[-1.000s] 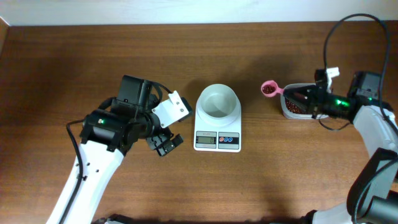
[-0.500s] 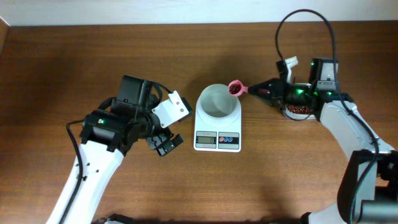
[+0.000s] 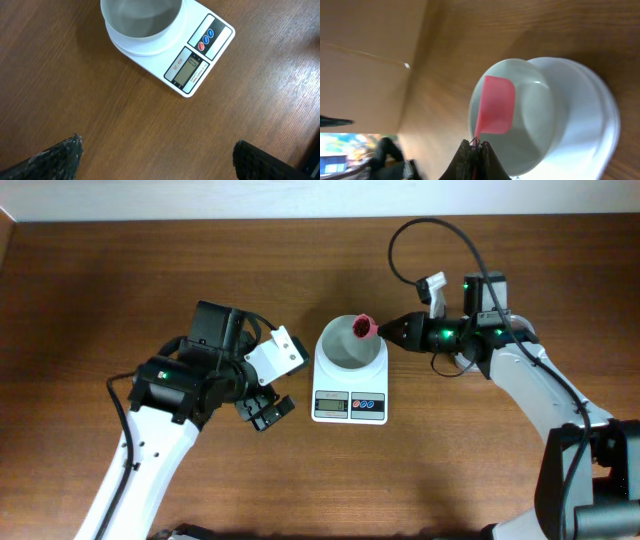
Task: Scoop and weigh 50g on scale
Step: 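Carry the filled scoop with the right gripper over the white bowl, then tilt the scoop with the right gripper to pour beans into the bowl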
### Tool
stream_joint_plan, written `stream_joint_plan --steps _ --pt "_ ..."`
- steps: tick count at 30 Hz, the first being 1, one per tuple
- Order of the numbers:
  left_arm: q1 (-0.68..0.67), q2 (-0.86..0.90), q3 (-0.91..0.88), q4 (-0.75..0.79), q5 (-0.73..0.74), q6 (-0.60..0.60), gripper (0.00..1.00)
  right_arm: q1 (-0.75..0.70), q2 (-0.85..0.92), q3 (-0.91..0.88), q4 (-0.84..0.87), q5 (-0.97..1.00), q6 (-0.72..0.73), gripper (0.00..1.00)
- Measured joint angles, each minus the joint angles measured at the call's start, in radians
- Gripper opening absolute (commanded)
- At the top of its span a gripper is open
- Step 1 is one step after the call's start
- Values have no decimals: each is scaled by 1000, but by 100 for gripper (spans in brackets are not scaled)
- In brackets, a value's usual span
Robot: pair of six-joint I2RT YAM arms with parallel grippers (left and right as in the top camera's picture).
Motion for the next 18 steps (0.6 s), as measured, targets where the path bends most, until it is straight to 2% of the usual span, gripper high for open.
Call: stream_joint_plan --steps 6,11,18 --pt "0 0 0 0 0 0 99 43 0 0 0 121 -151 4" --pt "0 0 0 0 0 0 99 63 0 0 12 80 -268 4" --pt "0 0 0 0 0 0 99 65 0 0 18 121 -282 4"
